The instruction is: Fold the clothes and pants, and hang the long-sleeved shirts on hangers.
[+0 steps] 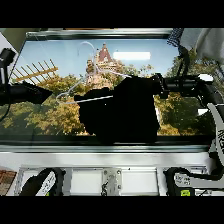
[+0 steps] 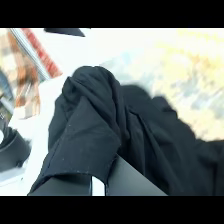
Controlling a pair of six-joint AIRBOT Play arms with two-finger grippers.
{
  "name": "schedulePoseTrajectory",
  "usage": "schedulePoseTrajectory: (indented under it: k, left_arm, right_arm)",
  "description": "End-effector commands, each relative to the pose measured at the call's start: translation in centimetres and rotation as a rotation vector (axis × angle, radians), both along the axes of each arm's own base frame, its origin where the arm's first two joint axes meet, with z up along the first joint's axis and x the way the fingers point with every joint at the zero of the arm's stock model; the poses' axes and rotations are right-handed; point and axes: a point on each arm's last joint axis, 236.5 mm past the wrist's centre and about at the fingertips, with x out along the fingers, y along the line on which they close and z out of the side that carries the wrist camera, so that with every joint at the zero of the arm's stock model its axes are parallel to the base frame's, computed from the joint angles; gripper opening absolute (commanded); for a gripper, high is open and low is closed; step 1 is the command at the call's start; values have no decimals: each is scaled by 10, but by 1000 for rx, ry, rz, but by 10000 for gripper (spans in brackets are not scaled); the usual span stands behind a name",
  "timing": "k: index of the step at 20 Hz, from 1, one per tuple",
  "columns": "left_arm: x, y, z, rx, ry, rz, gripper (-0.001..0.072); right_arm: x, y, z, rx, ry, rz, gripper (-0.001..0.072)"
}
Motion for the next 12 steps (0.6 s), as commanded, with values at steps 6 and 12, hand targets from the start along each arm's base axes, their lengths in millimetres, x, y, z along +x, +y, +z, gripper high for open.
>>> schedulePoseTrajectory:
  k: [6,12]
  left_arm:
    - [-14,-53,9,-131,15,48,402]
    - [-7,-132,-34,-82,-59,7,404]
  right_arm:
    - [23,-7,58,38,-51,-224,9]
    - [19,-7,68,37,-71,-237,10]
